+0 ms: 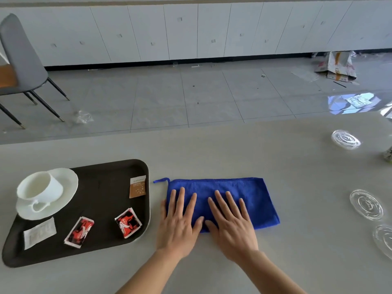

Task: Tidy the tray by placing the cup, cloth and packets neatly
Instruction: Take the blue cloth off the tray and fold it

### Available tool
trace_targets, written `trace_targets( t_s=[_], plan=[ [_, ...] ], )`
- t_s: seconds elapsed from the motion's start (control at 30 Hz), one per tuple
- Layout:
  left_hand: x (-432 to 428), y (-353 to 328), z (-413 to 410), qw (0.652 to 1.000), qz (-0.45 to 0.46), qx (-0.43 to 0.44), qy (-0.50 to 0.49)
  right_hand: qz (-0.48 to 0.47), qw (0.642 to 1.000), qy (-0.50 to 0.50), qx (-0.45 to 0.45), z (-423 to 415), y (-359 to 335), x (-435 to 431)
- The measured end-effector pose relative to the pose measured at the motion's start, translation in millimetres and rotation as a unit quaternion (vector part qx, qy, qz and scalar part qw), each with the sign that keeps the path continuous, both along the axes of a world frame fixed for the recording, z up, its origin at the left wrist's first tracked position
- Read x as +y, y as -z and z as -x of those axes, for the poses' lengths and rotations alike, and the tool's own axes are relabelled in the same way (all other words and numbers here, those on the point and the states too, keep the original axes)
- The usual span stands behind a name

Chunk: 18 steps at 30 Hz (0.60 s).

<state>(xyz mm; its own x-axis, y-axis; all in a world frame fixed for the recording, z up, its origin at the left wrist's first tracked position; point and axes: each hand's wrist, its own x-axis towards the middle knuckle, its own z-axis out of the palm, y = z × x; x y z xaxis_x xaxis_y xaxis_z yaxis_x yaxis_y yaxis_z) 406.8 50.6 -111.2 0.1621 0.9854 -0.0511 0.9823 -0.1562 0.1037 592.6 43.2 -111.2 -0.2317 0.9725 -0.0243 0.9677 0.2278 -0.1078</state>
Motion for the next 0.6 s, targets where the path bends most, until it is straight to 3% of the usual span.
trace_targets(
  t_s=[0.27, 0.37, 0.43, 0.5, 0.6],
  plan=[
    [0.5, -5.4, 0.6, 1.000, 0.017, -0.017, -0.003, 0.054, 0.987, 0.145, -0.037, -110.8, 3.3, -16.8],
    [-0.1, -14.9, -2.4, 0.999, 0.034, -0.001, -0.007, 0.081, 0.985, 0.148, -0.026, -116.1, -2.2, -14.7],
    [-7.4, -22.7, -2.9, 0.998, 0.029, -0.039, -0.047, 0.086, 0.984, 0.153, -0.019, -110.1, -8.1, -14.4],
    [-19.8, -29.1, 0.1, 0.989, -0.019, -0.106, -0.102, 0.044, 0.989, 0.142, -0.021, -101.3, -13.6, -9.7],
    [-36.2, -36.2, 1.5, 0.977, -0.050, -0.130, -0.160, 0.004, 0.997, 0.082, -0.015, -85.1, -18.9, 8.1]
  ],
)
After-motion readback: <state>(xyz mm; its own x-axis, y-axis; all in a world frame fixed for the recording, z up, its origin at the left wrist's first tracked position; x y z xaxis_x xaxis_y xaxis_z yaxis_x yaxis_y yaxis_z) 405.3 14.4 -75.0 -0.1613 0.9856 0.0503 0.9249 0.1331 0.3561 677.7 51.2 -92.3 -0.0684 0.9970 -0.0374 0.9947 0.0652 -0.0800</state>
